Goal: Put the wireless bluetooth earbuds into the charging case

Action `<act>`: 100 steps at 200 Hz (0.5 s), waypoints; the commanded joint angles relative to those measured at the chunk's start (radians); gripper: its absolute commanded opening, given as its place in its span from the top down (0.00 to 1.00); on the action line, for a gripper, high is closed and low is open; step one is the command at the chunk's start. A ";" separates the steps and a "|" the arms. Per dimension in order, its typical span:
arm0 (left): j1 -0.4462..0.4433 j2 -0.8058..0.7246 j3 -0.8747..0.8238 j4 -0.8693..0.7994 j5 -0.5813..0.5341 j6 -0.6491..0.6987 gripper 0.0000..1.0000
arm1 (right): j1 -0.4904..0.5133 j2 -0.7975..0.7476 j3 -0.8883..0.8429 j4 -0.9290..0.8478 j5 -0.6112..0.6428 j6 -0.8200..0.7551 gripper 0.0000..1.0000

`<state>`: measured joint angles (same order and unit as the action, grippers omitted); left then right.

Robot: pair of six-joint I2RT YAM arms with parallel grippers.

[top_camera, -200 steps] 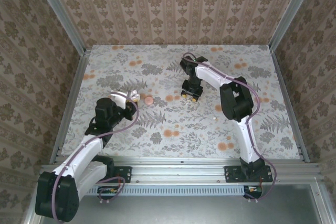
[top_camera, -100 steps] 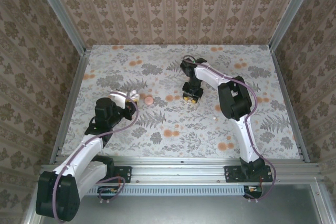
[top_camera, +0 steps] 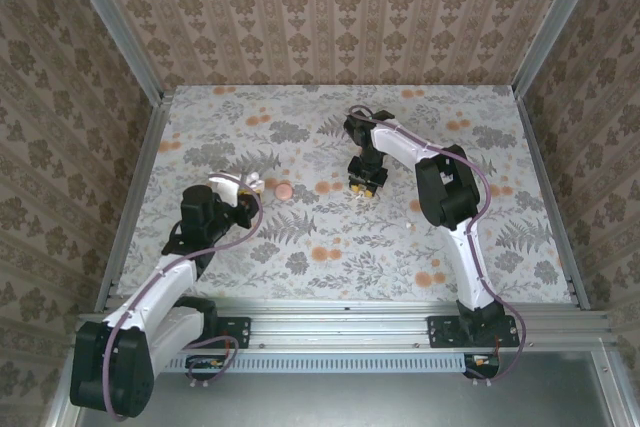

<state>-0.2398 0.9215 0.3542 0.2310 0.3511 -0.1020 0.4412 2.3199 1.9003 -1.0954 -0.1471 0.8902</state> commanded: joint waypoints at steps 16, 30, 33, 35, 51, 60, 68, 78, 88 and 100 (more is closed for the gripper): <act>0.011 -0.001 0.022 0.025 0.019 -0.013 0.90 | 0.006 -0.025 -0.030 0.046 -0.033 0.013 0.75; 0.013 -0.001 0.018 0.026 0.016 -0.014 0.90 | 0.008 -0.038 -0.034 0.054 -0.034 0.015 0.75; 0.014 -0.002 0.019 0.027 0.017 -0.014 0.90 | 0.009 -0.042 -0.036 0.055 -0.033 0.015 0.75; 0.013 -0.001 0.019 0.028 0.018 -0.015 0.90 | 0.010 -0.044 -0.036 0.056 -0.032 0.016 0.75; 0.013 0.006 0.015 0.033 0.021 -0.020 0.90 | 0.016 -0.062 -0.048 0.075 -0.043 0.007 0.74; 0.013 0.011 0.017 0.033 0.025 -0.021 0.90 | 0.020 -0.073 -0.055 0.087 -0.051 0.005 0.74; 0.013 0.016 0.019 0.034 0.029 -0.022 0.90 | 0.026 -0.083 -0.066 0.100 -0.052 0.004 0.74; 0.013 0.024 0.019 0.035 0.031 -0.025 0.90 | 0.030 -0.101 -0.088 0.119 -0.052 0.003 0.74; 0.013 0.034 0.018 0.040 0.036 -0.032 0.90 | 0.035 -0.119 -0.113 0.143 -0.055 0.005 0.74; 0.011 0.051 0.013 0.053 0.051 -0.043 0.90 | 0.039 -0.141 -0.146 0.174 -0.061 0.007 0.74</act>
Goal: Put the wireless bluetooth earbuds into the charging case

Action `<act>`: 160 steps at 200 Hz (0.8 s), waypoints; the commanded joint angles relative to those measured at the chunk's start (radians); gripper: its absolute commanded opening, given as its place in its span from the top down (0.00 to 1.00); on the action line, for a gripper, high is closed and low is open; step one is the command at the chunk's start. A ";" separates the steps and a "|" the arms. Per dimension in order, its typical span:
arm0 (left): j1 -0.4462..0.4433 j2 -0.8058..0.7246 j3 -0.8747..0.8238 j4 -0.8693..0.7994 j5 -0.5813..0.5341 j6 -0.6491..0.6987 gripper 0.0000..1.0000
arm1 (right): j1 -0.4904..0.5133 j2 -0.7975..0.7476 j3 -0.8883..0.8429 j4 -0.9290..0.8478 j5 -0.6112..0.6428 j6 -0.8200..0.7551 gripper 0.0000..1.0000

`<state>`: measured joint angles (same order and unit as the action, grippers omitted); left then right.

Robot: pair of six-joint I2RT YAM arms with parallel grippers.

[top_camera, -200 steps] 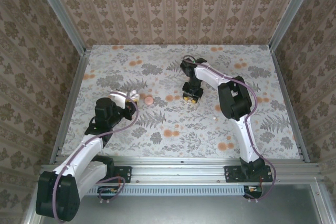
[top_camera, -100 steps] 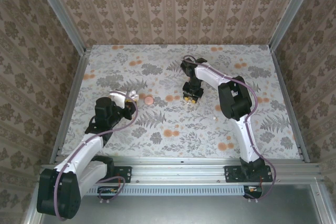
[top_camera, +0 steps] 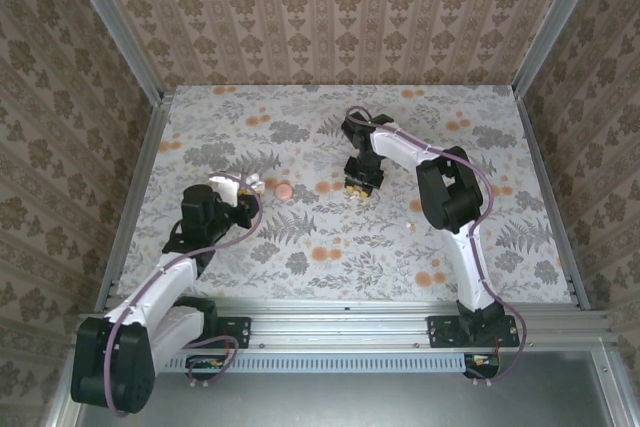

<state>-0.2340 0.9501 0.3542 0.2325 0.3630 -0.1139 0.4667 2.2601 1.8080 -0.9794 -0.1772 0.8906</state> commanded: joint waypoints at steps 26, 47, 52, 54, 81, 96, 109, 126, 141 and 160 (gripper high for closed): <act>0.001 0.061 0.019 0.071 0.072 -0.042 0.91 | 0.027 -0.133 -0.111 0.116 -0.033 0.004 0.74; -0.005 0.076 0.026 0.068 0.080 -0.044 0.91 | 0.035 -0.168 -0.147 0.142 -0.033 -0.007 0.74; -0.008 0.078 0.026 0.070 0.081 -0.044 0.91 | 0.036 -0.177 -0.154 0.146 -0.033 -0.011 0.74; -0.009 0.078 0.027 0.070 0.082 -0.044 0.91 | 0.037 -0.179 -0.158 0.149 -0.032 -0.012 0.74; -0.029 0.074 0.023 0.072 0.078 -0.037 0.91 | 0.048 -0.231 -0.214 0.190 -0.031 -0.032 0.74; -0.040 0.080 0.014 0.082 0.073 -0.038 0.91 | 0.056 -0.260 -0.249 0.217 -0.027 -0.044 0.74; -0.052 0.087 0.014 0.085 0.077 -0.038 0.91 | 0.061 -0.286 -0.284 0.250 -0.028 -0.052 0.74; -0.070 0.104 0.015 0.096 0.077 -0.031 0.91 | 0.067 -0.314 -0.329 0.295 -0.031 -0.060 0.74; -0.082 0.130 0.018 0.116 0.083 -0.029 0.91 | 0.072 -0.339 -0.374 0.337 -0.035 -0.070 0.74; -0.097 0.166 0.028 0.132 0.089 -0.027 0.91 | 0.075 -0.368 -0.426 0.384 -0.036 -0.089 0.74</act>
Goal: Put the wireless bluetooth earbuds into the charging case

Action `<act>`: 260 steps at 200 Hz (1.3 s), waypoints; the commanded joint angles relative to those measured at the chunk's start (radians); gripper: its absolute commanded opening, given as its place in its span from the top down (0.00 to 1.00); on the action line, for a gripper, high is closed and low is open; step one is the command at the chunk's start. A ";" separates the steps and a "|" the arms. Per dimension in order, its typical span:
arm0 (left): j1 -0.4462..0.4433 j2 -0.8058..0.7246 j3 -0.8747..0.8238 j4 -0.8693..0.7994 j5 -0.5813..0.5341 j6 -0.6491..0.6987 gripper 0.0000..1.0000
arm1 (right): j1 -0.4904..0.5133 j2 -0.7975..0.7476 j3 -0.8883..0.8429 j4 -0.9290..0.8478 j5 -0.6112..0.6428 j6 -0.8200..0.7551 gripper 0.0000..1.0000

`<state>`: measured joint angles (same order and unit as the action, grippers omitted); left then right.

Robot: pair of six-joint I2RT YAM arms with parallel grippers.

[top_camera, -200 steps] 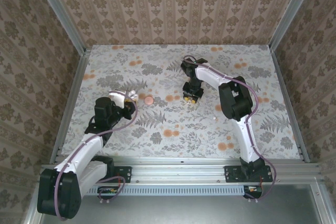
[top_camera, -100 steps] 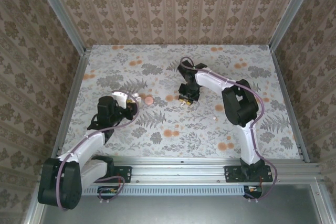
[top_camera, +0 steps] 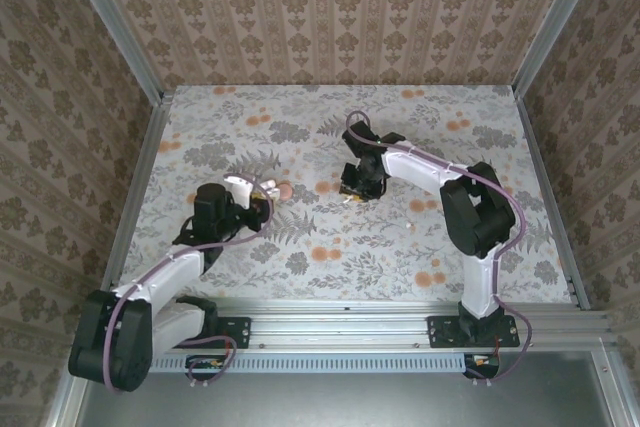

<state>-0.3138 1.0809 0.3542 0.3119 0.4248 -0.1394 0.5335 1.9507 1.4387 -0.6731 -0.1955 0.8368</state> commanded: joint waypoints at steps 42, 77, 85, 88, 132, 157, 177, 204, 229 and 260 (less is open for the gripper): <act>-0.062 0.136 0.050 0.116 0.049 0.011 0.91 | 0.018 -0.113 -0.147 0.225 -0.031 -0.100 0.74; -0.082 0.220 0.078 0.152 0.131 0.043 0.91 | 0.031 -0.130 -0.230 0.383 -0.060 -0.146 0.74; -0.082 0.234 0.081 0.160 0.144 0.051 0.91 | 0.031 -0.134 -0.246 0.411 -0.067 -0.154 0.74; -0.082 0.240 0.083 0.161 0.146 0.054 0.91 | 0.031 -0.134 -0.250 0.418 -0.070 -0.159 0.74; -0.092 0.282 0.073 0.218 0.198 0.107 0.91 | 0.038 -0.152 -0.279 0.511 -0.093 -0.251 0.74; -0.094 0.319 0.092 0.217 0.244 0.144 0.91 | 0.039 -0.181 -0.334 0.621 -0.107 -0.299 0.75; -0.093 0.358 0.096 0.242 0.295 0.170 0.91 | 0.039 -0.188 -0.368 0.698 -0.128 -0.334 0.75; -0.098 0.383 0.088 0.264 0.334 0.213 0.91 | 0.039 -0.199 -0.421 0.820 -0.162 -0.362 0.75; -0.103 0.386 0.073 0.289 0.355 0.246 0.91 | 0.040 -0.226 -0.465 0.892 -0.178 -0.404 0.75; -0.118 0.384 0.060 0.307 0.363 0.287 0.91 | 0.046 -0.286 -0.542 0.990 -0.182 -0.443 0.75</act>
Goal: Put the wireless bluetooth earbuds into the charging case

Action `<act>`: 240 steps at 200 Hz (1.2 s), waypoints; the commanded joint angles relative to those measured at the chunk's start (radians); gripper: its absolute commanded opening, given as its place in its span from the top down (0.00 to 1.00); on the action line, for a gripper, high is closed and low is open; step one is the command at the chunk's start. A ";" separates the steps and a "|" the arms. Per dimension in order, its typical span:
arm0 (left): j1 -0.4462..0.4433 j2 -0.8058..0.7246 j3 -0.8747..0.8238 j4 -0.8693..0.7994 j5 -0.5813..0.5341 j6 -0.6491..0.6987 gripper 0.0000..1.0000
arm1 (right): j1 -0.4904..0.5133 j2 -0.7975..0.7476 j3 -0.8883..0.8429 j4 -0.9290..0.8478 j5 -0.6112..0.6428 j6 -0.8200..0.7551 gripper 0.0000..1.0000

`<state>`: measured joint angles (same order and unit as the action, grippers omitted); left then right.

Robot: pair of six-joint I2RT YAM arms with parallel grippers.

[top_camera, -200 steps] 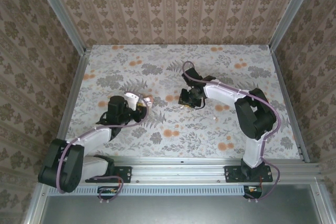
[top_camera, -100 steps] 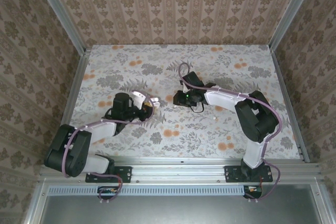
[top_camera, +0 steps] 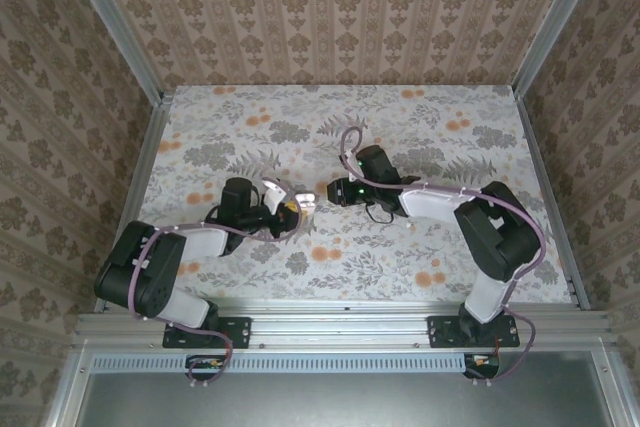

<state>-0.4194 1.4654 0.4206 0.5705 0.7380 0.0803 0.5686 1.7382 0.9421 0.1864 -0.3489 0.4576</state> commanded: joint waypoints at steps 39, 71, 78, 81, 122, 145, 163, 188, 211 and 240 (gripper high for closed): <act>-0.022 -0.014 -0.010 0.055 0.053 0.104 0.92 | 0.040 -0.175 -0.155 0.226 0.011 -0.133 0.75; -0.044 -0.048 -0.020 0.041 0.027 0.157 0.92 | 0.067 -0.243 -0.194 0.231 0.032 -0.210 0.75; -0.064 -0.056 -0.023 0.036 0.016 0.172 0.93 | 0.077 -0.257 -0.203 0.233 0.035 -0.231 0.75; -0.068 -0.059 -0.024 0.034 0.009 0.179 0.93 | 0.082 -0.263 -0.206 0.232 0.038 -0.240 0.75; -0.118 -0.110 -0.059 0.049 -0.074 0.258 0.93 | 0.148 -0.335 -0.255 0.259 0.125 -0.335 0.76; -0.137 -0.123 -0.068 0.052 -0.089 0.286 0.93 | 0.173 -0.339 -0.268 0.268 0.175 -0.369 0.76; -0.150 -0.128 -0.075 0.062 -0.127 0.310 0.94 | 0.187 -0.375 -0.278 0.280 0.204 -0.391 0.76; -0.157 -0.129 -0.073 0.064 -0.127 0.315 0.94 | 0.201 -0.371 -0.281 0.289 0.215 -0.400 0.76; -0.160 -0.129 -0.069 0.064 -0.124 0.312 0.94 | 0.212 -0.365 -0.284 0.305 0.212 -0.405 0.75; -0.160 -0.125 -0.075 0.083 -0.121 0.293 0.94 | 0.222 -0.353 -0.285 0.321 0.211 -0.405 0.75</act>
<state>-0.5709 1.3563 0.3546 0.6048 0.6113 0.3637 0.7780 1.3884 0.6704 0.4587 -0.1596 0.0734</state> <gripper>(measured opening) 0.202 0.249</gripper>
